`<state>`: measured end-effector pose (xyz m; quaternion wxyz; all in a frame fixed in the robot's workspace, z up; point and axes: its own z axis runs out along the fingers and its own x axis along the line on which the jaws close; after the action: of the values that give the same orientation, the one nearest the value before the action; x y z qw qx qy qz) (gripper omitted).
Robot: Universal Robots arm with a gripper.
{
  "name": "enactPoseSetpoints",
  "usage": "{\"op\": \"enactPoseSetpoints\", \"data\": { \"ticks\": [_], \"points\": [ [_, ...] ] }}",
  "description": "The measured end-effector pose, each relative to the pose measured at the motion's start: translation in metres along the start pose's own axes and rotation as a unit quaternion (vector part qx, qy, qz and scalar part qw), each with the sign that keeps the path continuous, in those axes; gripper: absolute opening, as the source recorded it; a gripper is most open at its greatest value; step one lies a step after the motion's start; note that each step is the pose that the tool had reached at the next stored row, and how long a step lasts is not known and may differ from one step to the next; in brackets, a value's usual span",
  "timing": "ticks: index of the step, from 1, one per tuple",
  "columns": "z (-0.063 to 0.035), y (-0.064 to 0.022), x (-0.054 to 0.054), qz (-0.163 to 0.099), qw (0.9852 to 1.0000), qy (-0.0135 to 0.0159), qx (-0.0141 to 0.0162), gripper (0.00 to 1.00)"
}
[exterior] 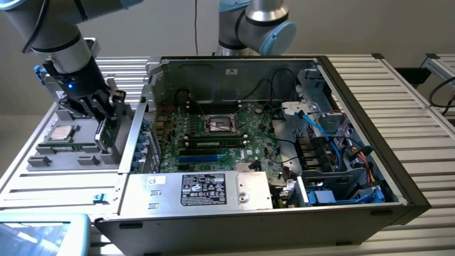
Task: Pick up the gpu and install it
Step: 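Pick up the gpu and move the gpu toward the slot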
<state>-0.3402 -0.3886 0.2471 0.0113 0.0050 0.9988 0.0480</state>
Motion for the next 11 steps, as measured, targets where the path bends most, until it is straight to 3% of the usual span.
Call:
{"op": "enactPoseSetpoints", "data": {
  "ticks": [11],
  "points": [
    [-0.046,0.0044,-0.001,0.0,1.0,-0.002,0.0,0.28]
  ]
}}
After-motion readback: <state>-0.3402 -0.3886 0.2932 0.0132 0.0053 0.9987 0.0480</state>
